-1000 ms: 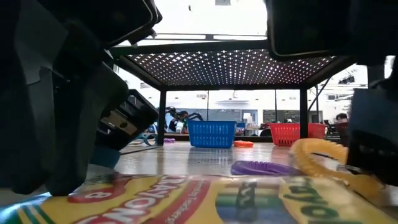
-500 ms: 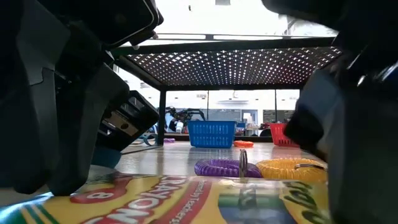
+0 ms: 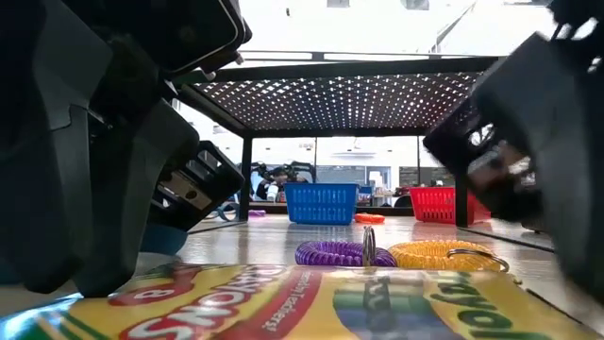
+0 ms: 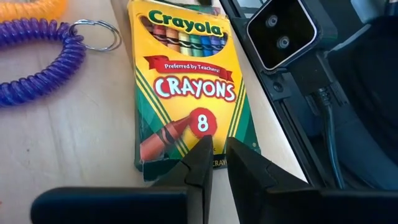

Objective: Pick & Place Office Desk Supplies
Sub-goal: Put the yellow crayon box into the blue bin

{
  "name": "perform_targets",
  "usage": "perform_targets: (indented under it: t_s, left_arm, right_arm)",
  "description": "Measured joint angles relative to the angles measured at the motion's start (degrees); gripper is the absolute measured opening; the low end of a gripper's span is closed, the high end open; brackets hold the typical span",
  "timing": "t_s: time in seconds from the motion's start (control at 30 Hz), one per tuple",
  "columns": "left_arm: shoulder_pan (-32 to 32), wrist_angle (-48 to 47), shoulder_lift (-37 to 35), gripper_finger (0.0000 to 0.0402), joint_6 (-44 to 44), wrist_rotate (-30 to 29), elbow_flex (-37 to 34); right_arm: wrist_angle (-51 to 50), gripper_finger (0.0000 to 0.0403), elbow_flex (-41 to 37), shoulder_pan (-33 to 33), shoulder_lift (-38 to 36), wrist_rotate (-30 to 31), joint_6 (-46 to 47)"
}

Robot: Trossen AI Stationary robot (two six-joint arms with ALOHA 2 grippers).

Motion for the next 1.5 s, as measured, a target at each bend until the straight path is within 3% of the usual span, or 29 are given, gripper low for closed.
perform_targets:
  t_s: [0.33, 0.6, 0.9, 1.17, 1.5]
  left_arm:
    - [1.21, 3.48, 0.26, 0.0043, -4.63, -0.57, -0.11]
    - [1.51, 4.54, 0.26, 0.0043, -7.72, -3.57, -0.11]
    - [-0.26, 5.57, 0.26, 0.0043, -10.21, -9.21, -0.11]
    - [-2.28, 6.04, 0.24, 0.0043, -14.56, -13.26, -0.11]
    - [-2.20, 7.27, 0.19, 0.0043, -17.90, -18.62, -0.10]
  right_arm:
    - [-6.04, 0.0157, 0.08, 5.69, -3.12, 18.09, -27.44]
    - [-11.64, 0.0156, 0.08, 7.22, -3.23, 20.32, -30.50]
    - [-14.79, 0.0156, 0.08, 9.28, -3.23, 27.73, -37.74]
    - [-14.86, 0.0156, 0.08, 11.42, -3.20, 28.78, -41.70]
    - [-14.36, 0.0156, 0.30, 11.42, 0.21, 36.07, -48.54]
